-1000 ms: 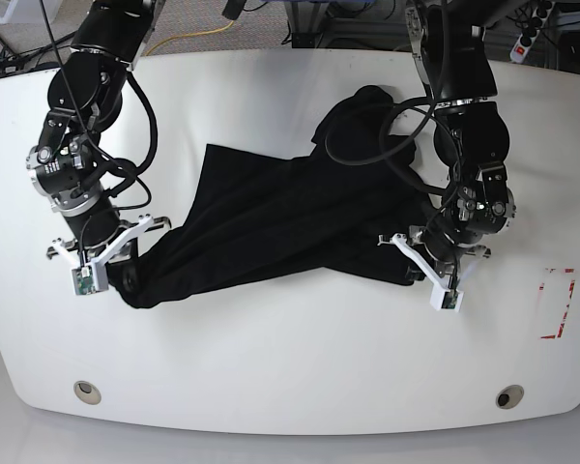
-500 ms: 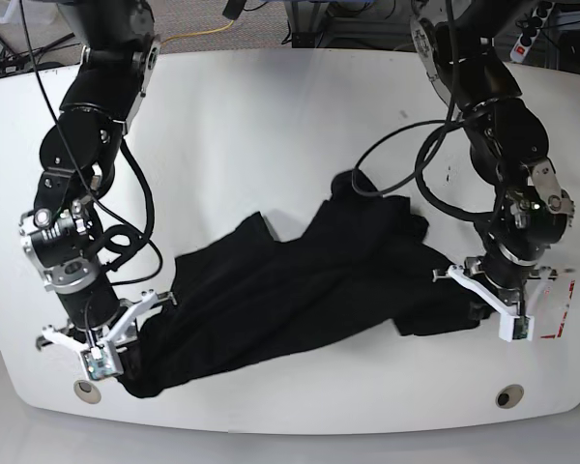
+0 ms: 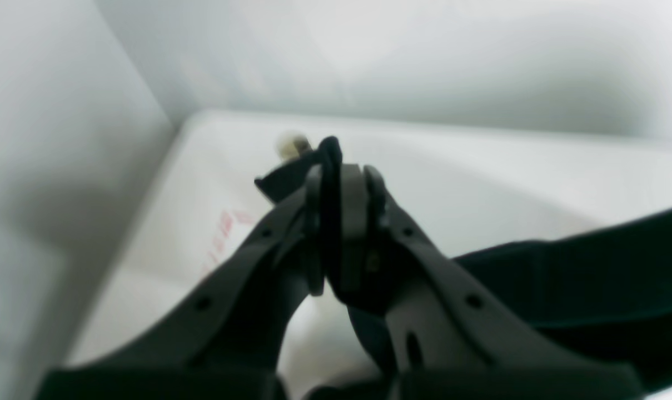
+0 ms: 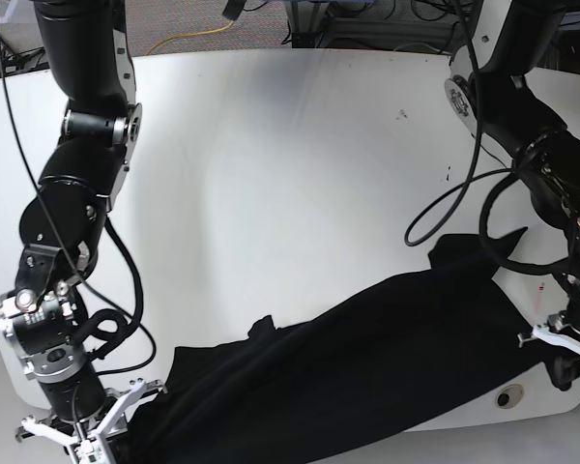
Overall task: Fold the T-shirt properly
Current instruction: 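Lift the shirt with both grippers and pull the edges apart, then swing the held shirt up and lay it flat across the table, then drag the held shirt edge back across the table with both grippers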
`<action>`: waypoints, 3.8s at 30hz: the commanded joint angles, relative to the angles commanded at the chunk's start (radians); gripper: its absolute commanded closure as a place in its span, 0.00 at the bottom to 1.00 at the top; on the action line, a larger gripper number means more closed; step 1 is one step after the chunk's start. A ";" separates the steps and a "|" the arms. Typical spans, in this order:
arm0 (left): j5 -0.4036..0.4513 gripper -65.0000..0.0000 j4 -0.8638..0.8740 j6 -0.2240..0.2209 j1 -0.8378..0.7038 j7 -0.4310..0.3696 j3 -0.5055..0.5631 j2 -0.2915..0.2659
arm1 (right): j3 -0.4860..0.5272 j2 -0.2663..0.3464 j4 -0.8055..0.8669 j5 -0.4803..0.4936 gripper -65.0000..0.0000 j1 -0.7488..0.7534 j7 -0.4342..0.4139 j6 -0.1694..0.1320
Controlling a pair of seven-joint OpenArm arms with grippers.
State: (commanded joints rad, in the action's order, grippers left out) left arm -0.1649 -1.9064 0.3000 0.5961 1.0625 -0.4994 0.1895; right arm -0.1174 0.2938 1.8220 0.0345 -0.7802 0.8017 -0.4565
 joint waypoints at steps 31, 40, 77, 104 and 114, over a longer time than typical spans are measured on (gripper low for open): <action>-0.009 1.00 -0.086 0.008 -0.499 0.074 -0.041 -0.021 | -0.183 -0.106 0.187 0.002 1.00 0.677 -0.002 -0.002; -0.009 1.00 -0.083 0.008 -0.724 0.074 -0.037 -0.069 | -0.189 -0.216 0.186 0.002 1.00 0.882 -0.003 -0.002; -0.008 1.00 -0.075 0.008 -1.094 -0.239 -0.037 -0.083 | -0.226 -0.149 0.175 0.582 1.00 1.350 -0.002 -0.192; -0.002 1.00 -0.081 0.072 -0.718 -0.233 0.023 -0.083 | -0.324 0.063 0.051 0.732 1.00 0.937 0.203 -0.187; 0.000 1.00 -0.078 0.071 -0.439 -0.074 0.025 -0.083 | -0.318 0.186 -0.224 0.732 1.00 0.597 0.204 -0.187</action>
State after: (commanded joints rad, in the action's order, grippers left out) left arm -0.1649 -1.9847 0.3705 0.1573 0.9889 -0.4749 0.1066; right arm -0.4350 0.4795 1.5980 0.7664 -0.1834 1.0058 -0.6437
